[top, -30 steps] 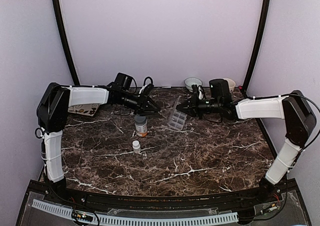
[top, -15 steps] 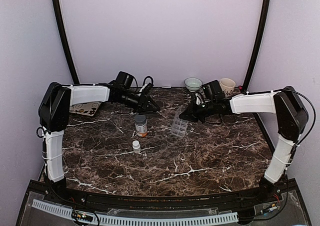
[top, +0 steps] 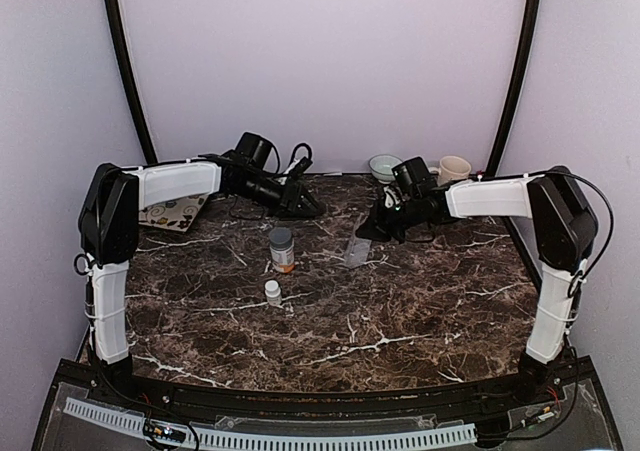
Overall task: Sort the pills into containers
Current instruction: Place the pill container at the center of the board, then pass from the right arm to the left
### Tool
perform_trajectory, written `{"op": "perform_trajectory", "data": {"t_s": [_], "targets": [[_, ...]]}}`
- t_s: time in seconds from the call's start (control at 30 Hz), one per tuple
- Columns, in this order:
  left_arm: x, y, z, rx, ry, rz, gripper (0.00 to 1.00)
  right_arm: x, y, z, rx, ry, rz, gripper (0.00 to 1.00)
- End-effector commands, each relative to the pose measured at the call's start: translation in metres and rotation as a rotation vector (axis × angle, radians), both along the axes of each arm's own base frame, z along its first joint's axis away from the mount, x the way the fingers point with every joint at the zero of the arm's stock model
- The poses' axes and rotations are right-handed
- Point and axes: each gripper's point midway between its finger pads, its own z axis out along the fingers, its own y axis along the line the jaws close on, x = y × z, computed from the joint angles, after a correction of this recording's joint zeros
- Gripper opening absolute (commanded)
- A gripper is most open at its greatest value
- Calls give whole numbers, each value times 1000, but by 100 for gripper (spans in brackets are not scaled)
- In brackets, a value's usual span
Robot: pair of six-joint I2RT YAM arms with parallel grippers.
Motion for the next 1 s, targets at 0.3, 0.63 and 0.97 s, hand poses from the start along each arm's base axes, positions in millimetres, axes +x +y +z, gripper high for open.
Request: {"op": "perform_trajectory", "data": {"t_s": [0.3,0.63,0.97], "targets": [[-11,-22,13,24,-38,-59,45,3,1,-11,15,16,-17,31],[-16,-29,8,33,-29,-80,45,0,3,-17,47,25,-12,53],[-32,-36,3,104,-77,-126,45,1,5,-6,92,12,-21,54]]}}
